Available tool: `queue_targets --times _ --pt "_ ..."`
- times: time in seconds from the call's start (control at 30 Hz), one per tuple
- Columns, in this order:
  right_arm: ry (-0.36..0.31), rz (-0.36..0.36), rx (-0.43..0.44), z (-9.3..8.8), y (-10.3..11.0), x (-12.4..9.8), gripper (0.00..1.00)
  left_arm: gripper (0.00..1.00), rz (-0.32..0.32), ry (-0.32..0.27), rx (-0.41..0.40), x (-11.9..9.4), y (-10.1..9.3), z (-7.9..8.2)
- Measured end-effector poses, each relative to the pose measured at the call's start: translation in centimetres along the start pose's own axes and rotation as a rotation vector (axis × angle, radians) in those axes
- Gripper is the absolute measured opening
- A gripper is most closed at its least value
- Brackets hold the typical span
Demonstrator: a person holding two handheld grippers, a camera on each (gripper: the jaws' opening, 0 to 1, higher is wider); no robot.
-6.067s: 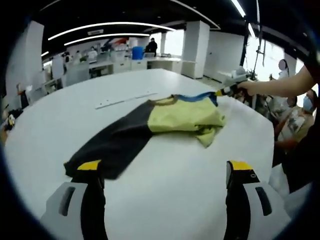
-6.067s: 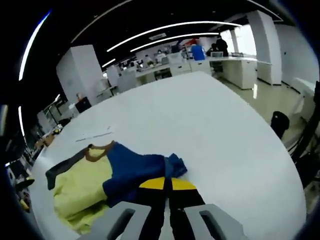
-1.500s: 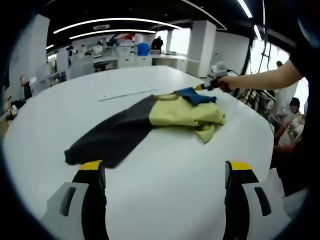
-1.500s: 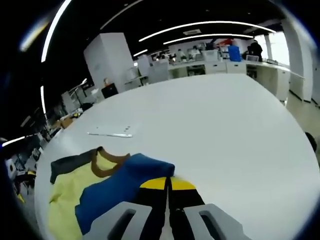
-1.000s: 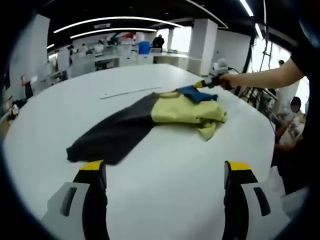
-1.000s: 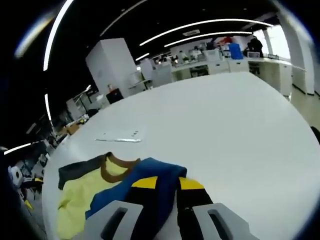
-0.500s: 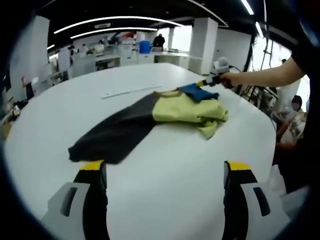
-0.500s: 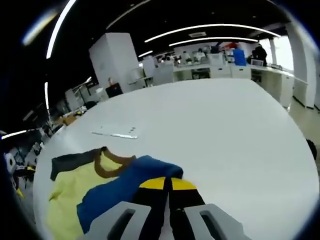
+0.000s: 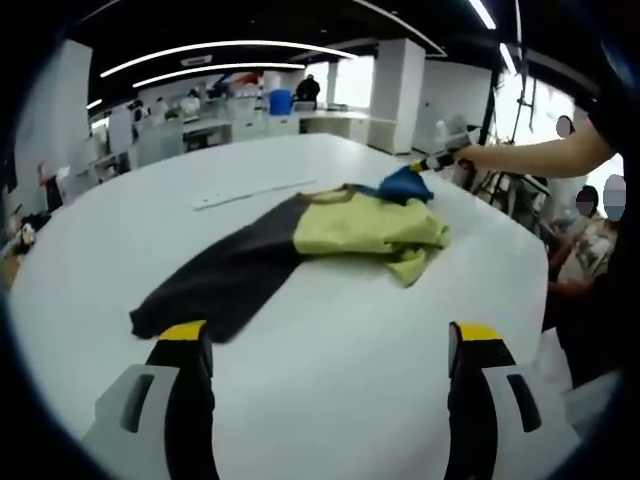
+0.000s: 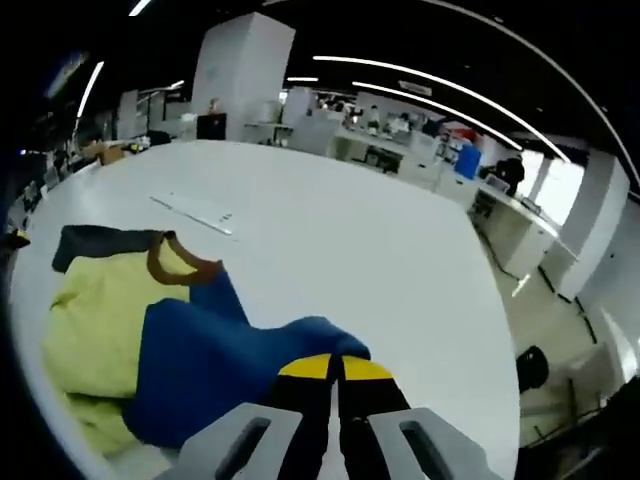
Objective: Fold the garment on the visible template until the final outline fits inside the template.
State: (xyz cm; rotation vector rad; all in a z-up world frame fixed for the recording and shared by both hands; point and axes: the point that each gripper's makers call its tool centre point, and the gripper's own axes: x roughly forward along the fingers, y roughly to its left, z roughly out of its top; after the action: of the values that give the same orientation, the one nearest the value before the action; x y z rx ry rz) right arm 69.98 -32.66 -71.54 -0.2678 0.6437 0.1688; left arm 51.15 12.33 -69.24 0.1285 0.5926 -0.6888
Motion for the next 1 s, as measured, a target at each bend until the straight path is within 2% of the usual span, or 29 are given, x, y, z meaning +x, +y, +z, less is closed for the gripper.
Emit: queue_targets --times 0.07,0.23,0.33,0.43,0.5,0.63,0.77,1.0 --pt "0.016 -0.033 0.023 -1.1 -0.9 -0.8 0.00 0.95 -0.003 -0.002 0.005 0.0 -0.1 0.1" --pt "0.042 -0.078 0.020 -3.2 -2.2 -2.4 0.00 0.95 -0.007 -0.013 0.012 -0.1 -0.1 0.4" --pt "0.072 -0.158 0.056 -4.8 -3.8 -3.7 0.00 0.95 -0.007 -0.011 0.019 0.0 -0.2 0.5" --pt "0.077 -0.202 0.101 -5.8 -4.8 -4.8 0.00 0.96 -0.012 -0.015 0.027 -0.1 -0.4 0.7" --pt "0.091 -0.223 0.090 -6.6 -5.2 -5.5 0.00 0.96 -0.015 -0.020 0.032 -0.1 -0.5 0.9" --pt "0.100 -0.231 0.166 -8.0 -5.0 -6.5 0.00 0.96 -0.016 -0.024 0.036 -0.2 -0.7 1.0" --pt "0.110 -0.247 0.162 -8.9 -4.7 -7.4 0.00 0.96 -0.019 -0.026 0.040 -0.1 -1.0 1.0" --pt "0.145 -0.302 0.202 -10.8 -5.0 -8.8 0.00 0.96 -0.025 -0.034 0.045 -0.3 -1.3 1.1"
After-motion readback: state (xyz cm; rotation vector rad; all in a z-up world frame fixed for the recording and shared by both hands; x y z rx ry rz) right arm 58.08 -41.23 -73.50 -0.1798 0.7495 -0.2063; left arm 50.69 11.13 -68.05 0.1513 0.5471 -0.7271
